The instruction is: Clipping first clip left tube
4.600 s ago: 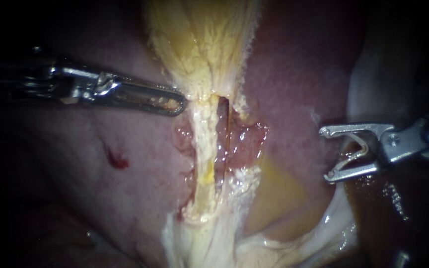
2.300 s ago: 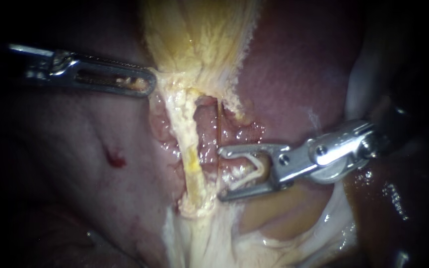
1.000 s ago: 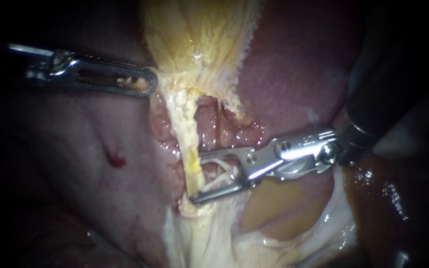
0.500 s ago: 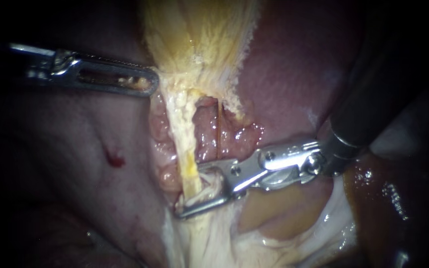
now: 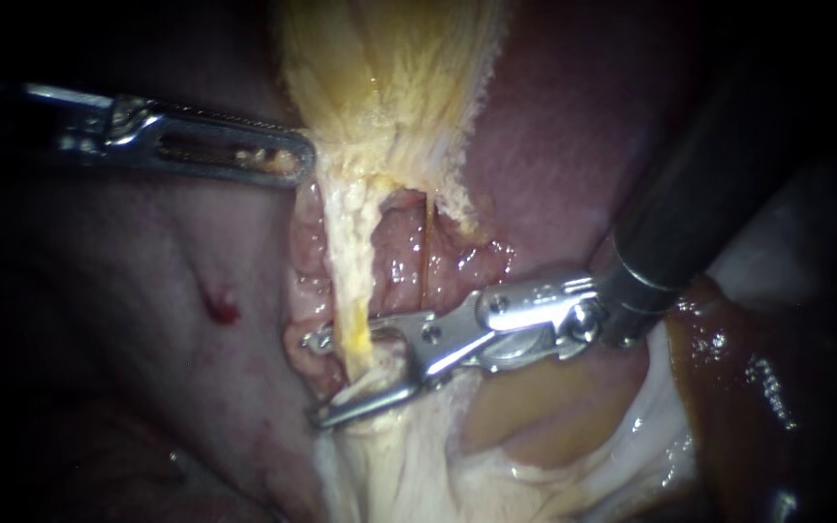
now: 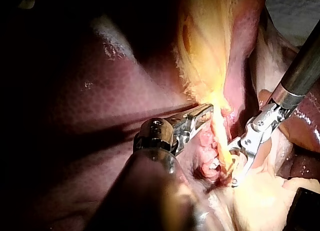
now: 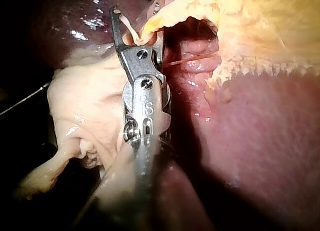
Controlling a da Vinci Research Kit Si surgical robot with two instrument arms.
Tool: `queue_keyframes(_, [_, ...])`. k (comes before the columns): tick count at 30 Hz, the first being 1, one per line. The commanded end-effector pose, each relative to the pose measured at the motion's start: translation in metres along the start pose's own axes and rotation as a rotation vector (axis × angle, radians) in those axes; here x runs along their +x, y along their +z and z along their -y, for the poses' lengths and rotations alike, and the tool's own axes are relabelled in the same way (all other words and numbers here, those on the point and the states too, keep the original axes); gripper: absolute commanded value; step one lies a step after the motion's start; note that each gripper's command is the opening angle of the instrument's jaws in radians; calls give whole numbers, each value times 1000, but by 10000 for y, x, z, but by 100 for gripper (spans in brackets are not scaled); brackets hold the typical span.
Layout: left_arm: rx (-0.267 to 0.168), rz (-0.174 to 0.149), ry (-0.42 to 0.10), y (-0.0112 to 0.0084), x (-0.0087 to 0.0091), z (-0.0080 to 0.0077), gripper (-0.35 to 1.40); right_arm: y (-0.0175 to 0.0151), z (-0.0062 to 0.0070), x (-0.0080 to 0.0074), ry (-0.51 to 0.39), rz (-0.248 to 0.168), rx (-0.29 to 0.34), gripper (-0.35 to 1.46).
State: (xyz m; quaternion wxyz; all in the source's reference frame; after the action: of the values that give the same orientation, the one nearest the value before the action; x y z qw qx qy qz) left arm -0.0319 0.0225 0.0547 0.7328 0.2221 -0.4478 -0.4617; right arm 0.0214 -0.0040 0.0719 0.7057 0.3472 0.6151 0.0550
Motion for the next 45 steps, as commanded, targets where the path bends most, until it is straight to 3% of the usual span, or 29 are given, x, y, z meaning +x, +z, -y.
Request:
queue_keyframes(1, [0, 0, 0, 0, 0, 0, -35, 1, 0, 0, 6, 1, 0, 49])
queue_keyframes(23, [3, -2, 1, -2, 0, -12, -35, -1, 33, 15, 5, 1, 46, 49])
queue_keyframes(32, [3, -1, 1, -2, 0, -12, -35, 1, 46, 30, 13, -1, 54, 49])
queue_keyframes(40, [3, -1, 1, -1, 0, -13, -35, 5, 46, 34, 13, -4, 57, 48])
queue_keyframes(45, [3, -1, 1, -1, 0, -13, -35, 4, 43, 33, 71, -2, 62, 38])
